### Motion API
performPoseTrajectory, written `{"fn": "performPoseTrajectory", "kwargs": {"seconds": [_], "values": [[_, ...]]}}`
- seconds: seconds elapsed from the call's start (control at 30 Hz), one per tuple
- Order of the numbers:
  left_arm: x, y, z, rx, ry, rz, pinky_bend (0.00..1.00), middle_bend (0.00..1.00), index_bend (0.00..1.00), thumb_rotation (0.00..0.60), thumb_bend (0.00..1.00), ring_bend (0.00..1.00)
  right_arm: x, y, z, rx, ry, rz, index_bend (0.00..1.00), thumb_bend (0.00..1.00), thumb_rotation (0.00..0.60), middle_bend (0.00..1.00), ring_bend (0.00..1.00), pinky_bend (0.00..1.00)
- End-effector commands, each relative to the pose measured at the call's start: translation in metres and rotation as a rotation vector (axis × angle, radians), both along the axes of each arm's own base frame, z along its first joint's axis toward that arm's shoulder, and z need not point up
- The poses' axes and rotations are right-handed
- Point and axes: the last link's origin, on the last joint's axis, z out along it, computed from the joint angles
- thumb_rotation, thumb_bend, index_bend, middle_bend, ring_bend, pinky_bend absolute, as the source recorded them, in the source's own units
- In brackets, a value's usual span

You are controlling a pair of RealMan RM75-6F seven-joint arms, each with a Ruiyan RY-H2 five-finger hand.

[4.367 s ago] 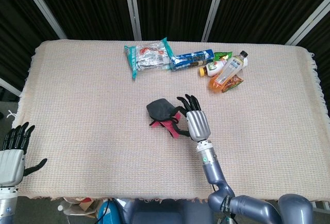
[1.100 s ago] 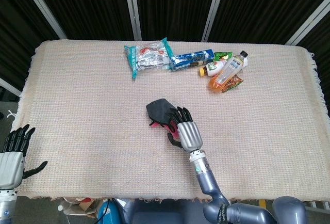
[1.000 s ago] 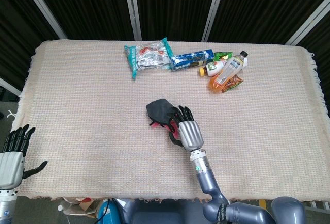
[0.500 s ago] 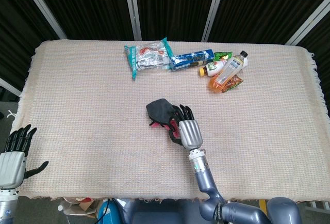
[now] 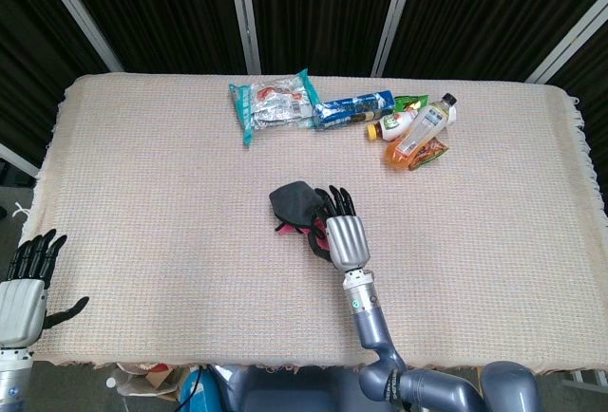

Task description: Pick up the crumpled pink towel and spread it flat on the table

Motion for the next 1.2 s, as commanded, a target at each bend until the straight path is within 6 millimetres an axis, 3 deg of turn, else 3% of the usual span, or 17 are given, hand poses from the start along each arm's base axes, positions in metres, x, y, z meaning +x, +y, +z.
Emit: {"fn": "performPoseTrajectory", "kwargs": {"seconds": [0.03,0.27,0.77,1.2], "values": [[0.0,0.0,0.0,0.001,-0.001,0.002,0.0,0.0,0.0,0.6,0.05,0.0,0.001,0.0,-0.003,0.0,0.001,-0.001,0.39,0.4,0.6,0.17,0.05,0.04],[0.0,0.0,-0.001,-0.003,0.0,0.002,0.0,0.0,0.0,0.6,0.05,0.0,0.001,-0.003,-0.007,-0.009,0.01,-0.01,0.39,0.4,0.6,0.18,0.05,0.04],[-0.001,-0.001,-0.001,-0.006,0.0,0.005,0.0,0.0,0.0,0.6,0.05,0.0,0.007,-0.003,-0.003,-0.052,-0.045,0.012,0.49,0.4,0.6,0.23,0.09,0.04],[-0.001,-0.002,-0.001,-0.008,-0.002,0.0,0.0,0.0,0.0,0.6,0.05,0.0,0.008,0.002,0.002,-0.053,-0.048,0.031,0.55,0.49,0.6,0.25,0.09,0.04]]}}
